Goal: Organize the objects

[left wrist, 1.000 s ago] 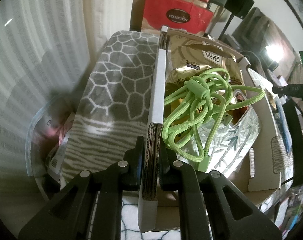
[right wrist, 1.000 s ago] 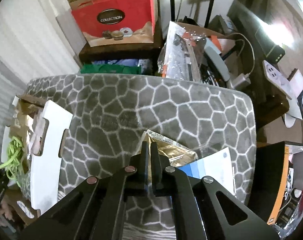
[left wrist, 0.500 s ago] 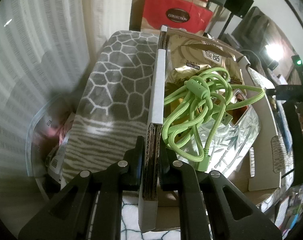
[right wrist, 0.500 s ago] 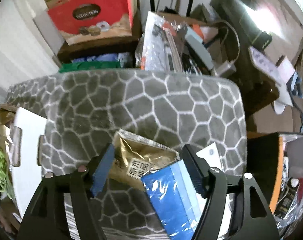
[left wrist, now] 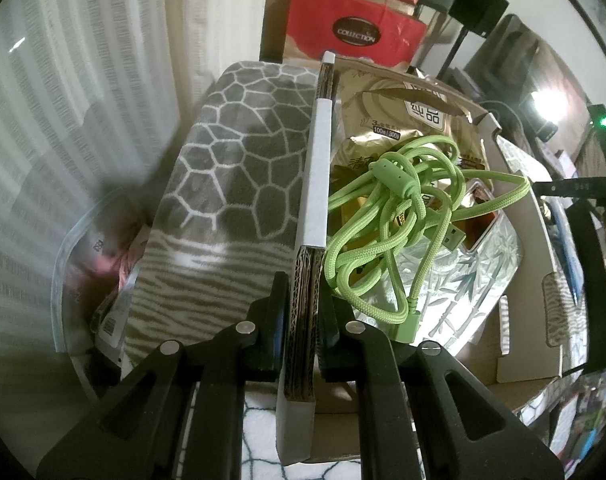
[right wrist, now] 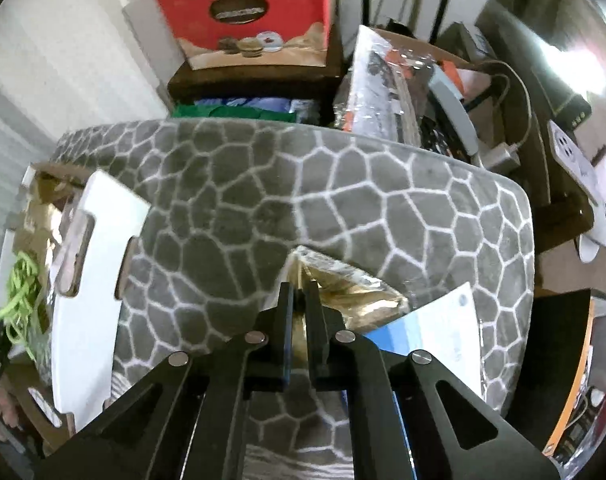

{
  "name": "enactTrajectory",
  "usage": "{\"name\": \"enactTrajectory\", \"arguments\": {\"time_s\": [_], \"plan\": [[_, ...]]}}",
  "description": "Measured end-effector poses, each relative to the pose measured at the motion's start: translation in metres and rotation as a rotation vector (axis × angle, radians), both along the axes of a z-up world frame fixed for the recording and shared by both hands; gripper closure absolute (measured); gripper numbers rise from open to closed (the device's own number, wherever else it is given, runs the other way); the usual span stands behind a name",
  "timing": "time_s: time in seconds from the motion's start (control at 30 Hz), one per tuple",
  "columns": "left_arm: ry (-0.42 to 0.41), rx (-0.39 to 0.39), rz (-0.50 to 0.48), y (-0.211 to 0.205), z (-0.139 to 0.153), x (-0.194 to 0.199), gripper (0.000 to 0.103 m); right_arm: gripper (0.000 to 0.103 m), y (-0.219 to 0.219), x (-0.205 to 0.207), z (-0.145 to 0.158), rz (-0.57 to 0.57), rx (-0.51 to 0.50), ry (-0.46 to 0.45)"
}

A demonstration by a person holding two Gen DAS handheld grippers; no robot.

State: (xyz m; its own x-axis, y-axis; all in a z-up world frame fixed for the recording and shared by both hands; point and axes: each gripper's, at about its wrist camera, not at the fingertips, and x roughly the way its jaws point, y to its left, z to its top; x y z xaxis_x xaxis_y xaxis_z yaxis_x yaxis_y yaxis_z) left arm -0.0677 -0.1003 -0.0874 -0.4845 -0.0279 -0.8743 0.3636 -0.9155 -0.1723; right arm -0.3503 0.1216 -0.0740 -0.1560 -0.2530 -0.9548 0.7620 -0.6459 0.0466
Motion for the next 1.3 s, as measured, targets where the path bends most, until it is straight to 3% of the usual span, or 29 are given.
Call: {"name": "enactTrajectory", "arguments": {"time_s": [0.23, 0.33, 0.4, 0.53, 0.63, 0.9, 1.07, 1.17, 1.3], "plan": [[-0.001, 0.002, 0.001, 0.000, 0.000, -0.001, 0.093, 0.099, 0.007, 0.002, 0.004, -0.011, 0.017, 0.042], [0.000, 0.004, 0.003, 0.000, 0.001, -0.001, 0.093, 0.083, 0.023, -0.010, 0.009, -0.071, -0.018, 0.054], [0.000, 0.003, 0.003, 0.000, 0.001, -0.001, 0.093, 0.062, 0.032, -0.021, 0.011, -0.120, -0.022, 0.084], [0.001, 0.004, 0.004, 0.001, 0.001, -0.001, 0.093, 0.058, 0.046, -0.041, 0.007, -0.164, -0.019, 0.110], [0.000, 0.004, 0.004, 0.001, 0.001, -0.001, 0.093, 0.047, 0.056, -0.054, -0.004, -0.162, -0.029, 0.080], [0.002, 0.007, 0.006, 0.000, 0.001, -0.001, 0.093, 0.037, 0.085, -0.055, -0.020, -0.125, -0.057, -0.190], [0.002, 0.008, 0.004, 0.001, 0.001, -0.001, 0.093, 0.035, 0.094, -0.027, -0.026, -0.017, 0.006, -0.154], [0.003, 0.008, 0.005, 0.000, 0.001, -0.001, 0.093, 0.036, 0.090, -0.005, -0.027, 0.052, 0.096, -0.090], [0.003, 0.009, 0.005, 0.000, 0.001, -0.001, 0.093, 0.039, 0.079, 0.000, -0.009, 0.051, 0.058, -0.029]]}}
